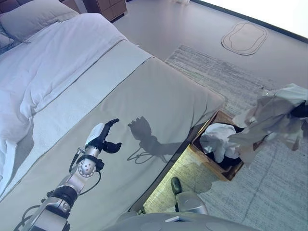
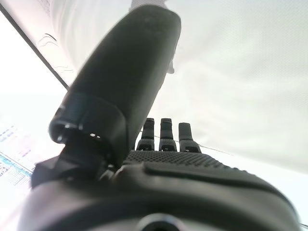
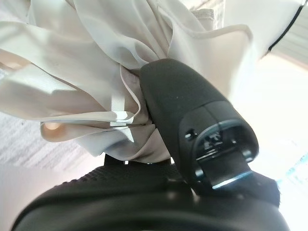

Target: Pick up the clothes from the bed and place them into the basket

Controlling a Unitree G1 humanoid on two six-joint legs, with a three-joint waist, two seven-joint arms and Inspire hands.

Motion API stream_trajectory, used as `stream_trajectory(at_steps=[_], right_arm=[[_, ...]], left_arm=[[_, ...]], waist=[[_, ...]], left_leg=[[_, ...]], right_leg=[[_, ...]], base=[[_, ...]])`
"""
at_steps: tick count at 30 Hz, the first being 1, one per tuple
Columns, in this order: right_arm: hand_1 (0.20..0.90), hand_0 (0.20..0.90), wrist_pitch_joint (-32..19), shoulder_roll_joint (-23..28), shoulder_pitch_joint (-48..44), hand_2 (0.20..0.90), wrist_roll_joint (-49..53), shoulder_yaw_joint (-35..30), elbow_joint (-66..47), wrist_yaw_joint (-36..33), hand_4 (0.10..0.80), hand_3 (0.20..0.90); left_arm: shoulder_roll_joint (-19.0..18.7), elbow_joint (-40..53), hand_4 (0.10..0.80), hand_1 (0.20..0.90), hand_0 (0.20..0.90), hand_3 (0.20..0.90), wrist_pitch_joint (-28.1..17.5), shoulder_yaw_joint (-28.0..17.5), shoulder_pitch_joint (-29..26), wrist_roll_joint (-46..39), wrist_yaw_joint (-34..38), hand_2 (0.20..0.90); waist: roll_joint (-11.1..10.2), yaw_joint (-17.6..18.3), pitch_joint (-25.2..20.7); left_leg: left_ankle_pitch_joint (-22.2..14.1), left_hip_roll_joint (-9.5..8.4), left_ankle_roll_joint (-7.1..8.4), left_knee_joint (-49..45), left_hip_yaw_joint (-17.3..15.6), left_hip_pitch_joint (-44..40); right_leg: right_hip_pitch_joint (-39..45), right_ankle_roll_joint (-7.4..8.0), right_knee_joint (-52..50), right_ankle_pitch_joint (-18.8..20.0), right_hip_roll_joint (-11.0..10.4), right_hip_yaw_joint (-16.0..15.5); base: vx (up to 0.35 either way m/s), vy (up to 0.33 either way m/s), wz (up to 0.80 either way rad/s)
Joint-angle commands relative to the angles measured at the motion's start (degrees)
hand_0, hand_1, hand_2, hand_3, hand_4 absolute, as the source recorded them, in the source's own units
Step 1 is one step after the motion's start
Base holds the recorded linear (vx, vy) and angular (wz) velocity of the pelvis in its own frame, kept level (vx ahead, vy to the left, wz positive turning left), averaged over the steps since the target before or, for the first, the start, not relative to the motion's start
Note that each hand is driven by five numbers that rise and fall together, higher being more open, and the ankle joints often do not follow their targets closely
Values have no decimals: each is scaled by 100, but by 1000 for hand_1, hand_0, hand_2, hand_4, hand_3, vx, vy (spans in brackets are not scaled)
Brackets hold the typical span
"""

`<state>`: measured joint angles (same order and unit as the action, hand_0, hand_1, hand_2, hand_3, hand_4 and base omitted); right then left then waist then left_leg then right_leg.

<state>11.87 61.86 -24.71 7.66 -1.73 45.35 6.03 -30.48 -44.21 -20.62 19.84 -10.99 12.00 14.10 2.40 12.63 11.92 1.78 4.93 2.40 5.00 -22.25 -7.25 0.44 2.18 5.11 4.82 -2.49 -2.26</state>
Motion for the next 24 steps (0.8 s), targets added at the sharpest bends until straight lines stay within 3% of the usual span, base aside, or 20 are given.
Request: stream_trajectory(at_steps=[1, 8, 9, 10, 24], right_arm=[[300, 300, -438, 353, -235, 300, -277, -265, 40, -216, 100, 200], [300, 300, -604, -83, -75, 300, -269, -86, 328, 89, 100, 200], [566, 566, -682, -157, -64, 566, -319, -27, 389, 284, 410, 510], [900, 900, -717, -196, -72, 900, -410, 37, 458, 399, 800, 900], [900, 900, -647, -377, -99, 900, -647, 267, 1071, 657, 800, 900]], left_arm=[[-468, 264, 800, 900, 900, 900, -231, -226, -196, -14, 147, 900], [-466, 387, 800, 900, 900, 900, -135, -176, -277, -21, 76, 900], [-477, 423, 800, 900, 900, 900, -96, -157, -307, -32, 51, 900], [-482, 416, 800, 900, 900, 900, -91, -154, -339, -40, 31, 900], [-556, 550, 800, 900, 900, 900, -31, -126, -322, -47, -95, 900]], waist=[[-221, -143, -527], [-139, -201, -475], [-130, -220, -464], [-127, -235, -463], [-147, -369, -433]], left_leg=[[-821, 202, 179, -821, 162, -46], [-773, 206, 197, -757, 178, -70], [-769, 199, 198, -748, 199, -73], [-763, 196, 199, -743, 209, -74], [-694, 201, 204, -633, 270, -101]], right_leg=[[-382, 340, -680, -337, -277, -194], [-346, 344, -643, -323, -314, -265], [-330, 344, -639, -326, -321, -282], [-326, 345, -632, -319, -324, -289], [-241, 369, -564, -291, -342, -375]], base=[[-38, -23, 2], [-10, -26, 6], [8, -35, 7], [4, -32, 8], [0, -21, 6]])
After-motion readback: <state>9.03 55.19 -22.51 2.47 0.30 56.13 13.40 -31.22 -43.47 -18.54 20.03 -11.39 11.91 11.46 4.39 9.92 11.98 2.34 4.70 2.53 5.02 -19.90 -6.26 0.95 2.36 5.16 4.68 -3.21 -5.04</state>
